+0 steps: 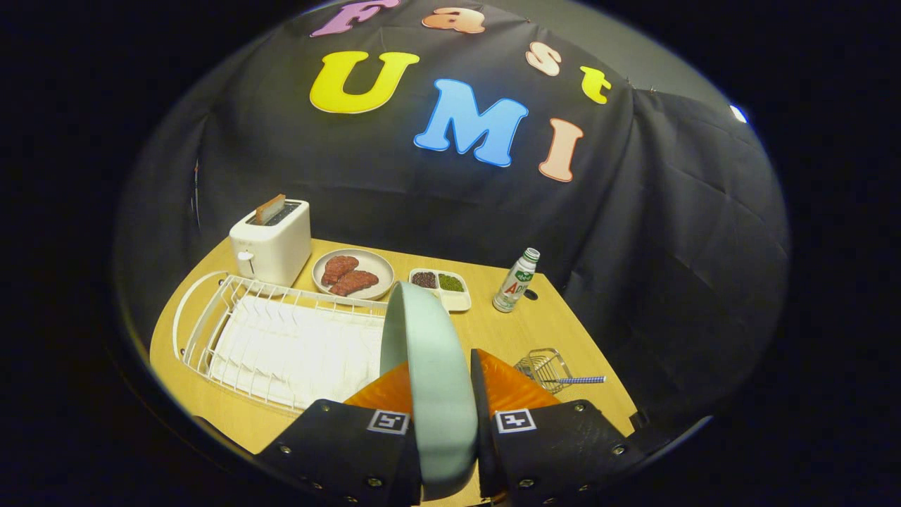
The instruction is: Take the plate from the dish rack, then take the spoon from the basket and place it into the plate.
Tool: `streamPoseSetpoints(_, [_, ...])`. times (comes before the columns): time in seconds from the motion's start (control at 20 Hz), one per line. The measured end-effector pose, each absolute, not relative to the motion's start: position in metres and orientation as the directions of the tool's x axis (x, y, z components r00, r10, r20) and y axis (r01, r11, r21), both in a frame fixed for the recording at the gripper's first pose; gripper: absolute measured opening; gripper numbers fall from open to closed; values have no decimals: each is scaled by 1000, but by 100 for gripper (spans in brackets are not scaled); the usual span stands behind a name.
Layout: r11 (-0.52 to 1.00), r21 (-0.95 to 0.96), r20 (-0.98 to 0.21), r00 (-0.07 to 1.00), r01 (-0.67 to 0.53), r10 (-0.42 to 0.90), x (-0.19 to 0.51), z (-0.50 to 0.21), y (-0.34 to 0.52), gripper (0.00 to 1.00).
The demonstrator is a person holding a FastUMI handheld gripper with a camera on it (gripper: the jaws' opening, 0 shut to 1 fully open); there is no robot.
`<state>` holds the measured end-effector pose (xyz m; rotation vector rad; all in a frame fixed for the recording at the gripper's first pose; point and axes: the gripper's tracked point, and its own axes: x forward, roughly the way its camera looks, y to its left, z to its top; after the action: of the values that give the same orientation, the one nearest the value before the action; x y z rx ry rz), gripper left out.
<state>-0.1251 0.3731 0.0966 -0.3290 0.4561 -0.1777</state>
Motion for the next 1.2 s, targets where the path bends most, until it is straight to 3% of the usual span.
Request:
streamPoseSetpoints(0.25, [935,-347,-439,868,72,-230,-161,70,355,30])
streamPoseSetpoints(0.3, [941,-334,-450,869,47,-203,-165,58,353,20])
streamPoseSetpoints(0.55, [983,-179,-507,854,30,-119,-179,-4,343,20])
streamPoseSetpoints(0.75, [993,-78,-545,830,88,-116,-188,-38,321,20])
streamPoseSetpoints(1.2, [989,-119,-569,811,87,-139,-177,-70,296,20])
